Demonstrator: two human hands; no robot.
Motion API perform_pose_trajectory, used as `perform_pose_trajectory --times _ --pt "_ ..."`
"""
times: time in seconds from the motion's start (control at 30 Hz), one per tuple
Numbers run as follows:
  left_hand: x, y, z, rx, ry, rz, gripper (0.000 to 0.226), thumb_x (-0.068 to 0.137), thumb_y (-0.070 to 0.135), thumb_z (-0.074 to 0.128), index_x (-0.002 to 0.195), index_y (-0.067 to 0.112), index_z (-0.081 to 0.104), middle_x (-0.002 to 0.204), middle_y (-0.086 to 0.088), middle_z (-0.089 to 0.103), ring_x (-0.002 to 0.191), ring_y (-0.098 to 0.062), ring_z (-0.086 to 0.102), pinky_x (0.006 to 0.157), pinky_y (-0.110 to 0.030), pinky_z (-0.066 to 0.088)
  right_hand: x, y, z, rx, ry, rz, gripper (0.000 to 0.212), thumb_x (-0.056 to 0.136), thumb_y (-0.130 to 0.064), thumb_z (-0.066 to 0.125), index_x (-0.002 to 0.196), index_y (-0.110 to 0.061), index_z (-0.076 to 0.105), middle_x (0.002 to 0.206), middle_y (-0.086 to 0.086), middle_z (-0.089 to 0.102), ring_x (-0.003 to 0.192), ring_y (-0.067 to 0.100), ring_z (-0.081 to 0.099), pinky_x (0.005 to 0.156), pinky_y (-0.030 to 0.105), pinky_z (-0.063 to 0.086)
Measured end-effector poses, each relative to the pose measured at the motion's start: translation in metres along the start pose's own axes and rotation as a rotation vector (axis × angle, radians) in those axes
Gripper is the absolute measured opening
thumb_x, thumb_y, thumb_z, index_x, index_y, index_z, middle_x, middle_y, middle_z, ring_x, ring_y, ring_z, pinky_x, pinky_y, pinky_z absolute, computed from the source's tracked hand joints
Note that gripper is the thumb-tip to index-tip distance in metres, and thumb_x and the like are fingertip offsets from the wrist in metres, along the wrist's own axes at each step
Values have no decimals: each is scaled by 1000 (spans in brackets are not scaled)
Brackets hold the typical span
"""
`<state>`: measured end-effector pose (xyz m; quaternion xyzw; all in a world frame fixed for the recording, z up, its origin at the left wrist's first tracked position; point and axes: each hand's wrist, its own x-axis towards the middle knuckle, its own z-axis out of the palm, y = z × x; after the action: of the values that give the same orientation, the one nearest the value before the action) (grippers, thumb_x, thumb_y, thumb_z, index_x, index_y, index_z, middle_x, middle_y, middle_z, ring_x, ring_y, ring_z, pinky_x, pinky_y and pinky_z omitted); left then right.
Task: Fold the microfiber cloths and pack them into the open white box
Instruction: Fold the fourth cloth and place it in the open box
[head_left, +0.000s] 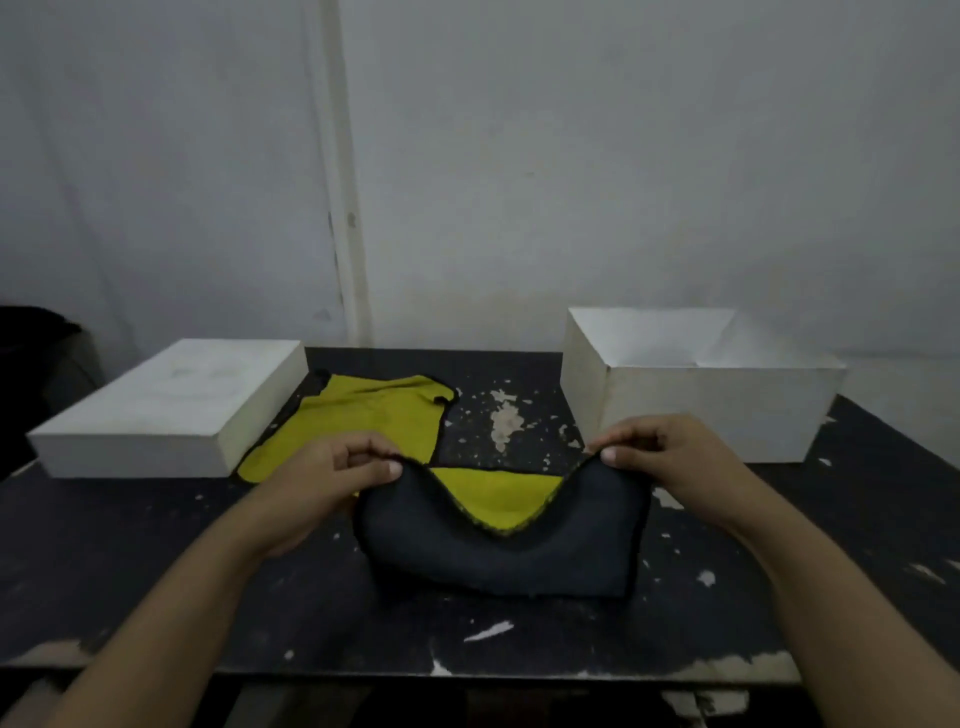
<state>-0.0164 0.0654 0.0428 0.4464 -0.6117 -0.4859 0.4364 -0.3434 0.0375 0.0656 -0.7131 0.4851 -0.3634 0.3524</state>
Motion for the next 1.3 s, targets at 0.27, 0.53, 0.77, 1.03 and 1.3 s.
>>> perform_pose_trajectory --times 0.27,0.53,0.77,1.03,1.3 --pt "5 -47 -1 -8 86 -141 7 84 21 66 79 18 64 70 4 66 65 -11 55 50 -20 34 1 53 30 6 43 182 11 86 -6 62 87 -12 71 85 1 70 73 0 62 62 8 45" --pt "69 -66 -3 396 267 -132 12 89 21 59 84 11 64 80 -2 69 72 -20 62 56 -30 47 57 88 51 -193 303 323 12 88 -9 60 94 -5 69 95 11 68 88 19 58 75 23 39" --pt "91 -85 4 816 319 -92 16 86 20 64 97 11 71 94 -6 70 80 -11 55 64 -21 38 70 100 58 -355 356 275 15 90 -13 57 97 -6 68 101 13 68 79 15 52 70 24 40" --pt "91 -92 10 891 391 -62 18 90 18 58 96 6 69 94 -11 70 80 -14 53 67 -25 39 68 108 65 -484 457 213 17 92 -11 53 90 -1 66 93 15 66 75 21 56 67 30 44" --pt "93 -90 18 1084 409 -105 21 89 24 58 104 11 67 103 -8 62 88 -22 57 62 -28 40 61 106 71 -559 467 154 17 88 -12 59 99 -1 67 103 14 61 93 26 56 75 28 42"
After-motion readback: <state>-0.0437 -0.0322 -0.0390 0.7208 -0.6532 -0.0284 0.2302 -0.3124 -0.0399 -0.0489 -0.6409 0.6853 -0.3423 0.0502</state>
